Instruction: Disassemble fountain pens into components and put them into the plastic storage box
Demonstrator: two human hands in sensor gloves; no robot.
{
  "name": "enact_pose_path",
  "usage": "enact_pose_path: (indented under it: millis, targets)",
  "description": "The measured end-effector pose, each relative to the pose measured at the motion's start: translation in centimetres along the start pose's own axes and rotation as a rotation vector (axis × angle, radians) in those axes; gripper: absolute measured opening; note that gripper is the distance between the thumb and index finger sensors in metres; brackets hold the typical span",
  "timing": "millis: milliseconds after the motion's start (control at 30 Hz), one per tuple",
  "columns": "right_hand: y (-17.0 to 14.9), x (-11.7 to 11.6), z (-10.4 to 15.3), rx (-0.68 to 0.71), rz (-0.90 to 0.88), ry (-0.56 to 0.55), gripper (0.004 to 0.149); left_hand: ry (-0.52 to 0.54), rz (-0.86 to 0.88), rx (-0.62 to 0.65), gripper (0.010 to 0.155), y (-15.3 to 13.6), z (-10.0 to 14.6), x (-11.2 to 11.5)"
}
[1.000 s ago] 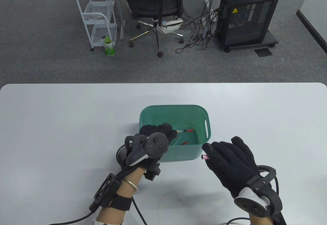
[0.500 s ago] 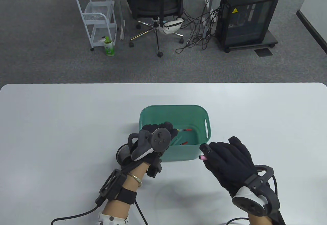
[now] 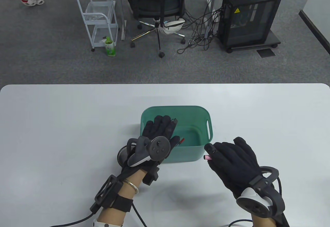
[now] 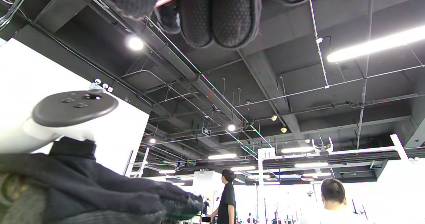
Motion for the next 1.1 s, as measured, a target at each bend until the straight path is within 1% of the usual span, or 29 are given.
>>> enact_pose_path:
  millis: [167,300,400,500,667,800,967,1100]
  targets:
    - [0.0,-0.1,0.0,0.001,0.001,0.005,0.046,0.019,-0.033,0.055,0.070,0.4,2.1,-0.5]
    - [0.0,-0.3,-0.1,0.002,0.008,0.014,0.046,0.044,-0.067,0.110,0.070,0.7,4.4,-0.8]
    - [-0.1,-0.5,-0.1,-0.001,0.014,0.022,0.046,0.066,-0.086,0.142,0.069,0.9,6.0,-0.9]
    - [-0.3,-0.7,-0.1,-0.005,0.013,0.031,0.046,0.065,-0.110,0.156,0.069,1.1,7.4,-0.7]
    - [-0.2,-1.4,-0.2,-0.001,0.014,0.056,0.046,0.039,-0.119,0.180,0.069,1.7,10.0,0.4]
    - [-0.3,-1.9,-0.2,-0.001,0.020,0.074,0.045,0.025,-0.111,0.182,0.069,1.9,11.5,1.3]
    - [-0.3,-2.6,-0.2,-0.005,0.022,0.099,0.046,0.010,-0.110,0.179,0.069,1.8,12.9,2.3]
    - [-0.4,-3.2,-0.2,-0.007,0.028,0.124,0.046,-0.017,-0.117,0.185,0.069,1.6,13.6,3.3]
Point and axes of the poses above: the tracker on the back of each hand, its own y axis roughly to the thumb side, its own z axis roughly from the fingertips to the wrist, x = y × z, the point moved 3 cm from there along -z, roughly from the wrist to the fingertips, and after that the axes turned 7 degrees about y, right-handed, at the moved point
